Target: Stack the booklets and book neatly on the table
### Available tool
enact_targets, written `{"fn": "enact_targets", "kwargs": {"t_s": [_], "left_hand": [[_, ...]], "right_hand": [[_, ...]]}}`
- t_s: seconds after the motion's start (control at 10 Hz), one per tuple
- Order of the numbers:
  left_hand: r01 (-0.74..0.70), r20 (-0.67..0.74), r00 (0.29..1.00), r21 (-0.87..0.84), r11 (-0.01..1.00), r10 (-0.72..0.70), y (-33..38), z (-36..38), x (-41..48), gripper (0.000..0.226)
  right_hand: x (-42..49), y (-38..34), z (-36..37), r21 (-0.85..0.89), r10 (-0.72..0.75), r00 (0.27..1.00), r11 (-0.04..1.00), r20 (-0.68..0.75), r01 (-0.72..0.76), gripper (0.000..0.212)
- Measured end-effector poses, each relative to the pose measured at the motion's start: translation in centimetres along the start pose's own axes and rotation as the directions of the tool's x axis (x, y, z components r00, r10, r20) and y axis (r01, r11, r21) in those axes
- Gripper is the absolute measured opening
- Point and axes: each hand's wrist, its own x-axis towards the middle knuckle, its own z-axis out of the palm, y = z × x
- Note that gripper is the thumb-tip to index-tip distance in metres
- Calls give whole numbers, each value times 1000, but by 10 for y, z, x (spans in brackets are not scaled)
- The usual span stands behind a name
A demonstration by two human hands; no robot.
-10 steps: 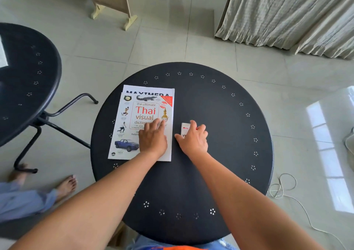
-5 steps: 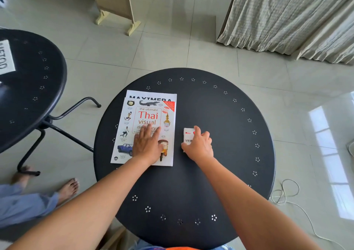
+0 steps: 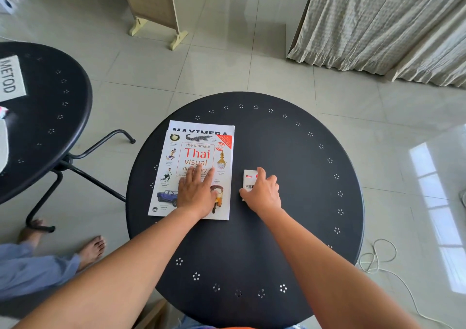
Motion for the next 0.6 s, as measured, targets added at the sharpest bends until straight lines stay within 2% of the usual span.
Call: {"fn": "enact_targets", "kwargs": {"t_s": [0.3, 0.5, 0.6], "left_hand": [[-1, 17, 1000, 1, 1000, 1, 0, 1, -1, 71], [6, 37, 999, -20, 1000, -5, 1, -2, -3, 71], [-3, -24, 1000, -57, 998, 1, -1, 1, -6, 68]], "right_hand": [[-5, 0, -4, 1, -9, 1000, 1000, 9, 9, 84], [-11, 8, -9, 61, -18, 1000, 998, 14, 17, 89], [-12, 13, -17, 128, -20, 998, 991, -52, 26, 70]]}}
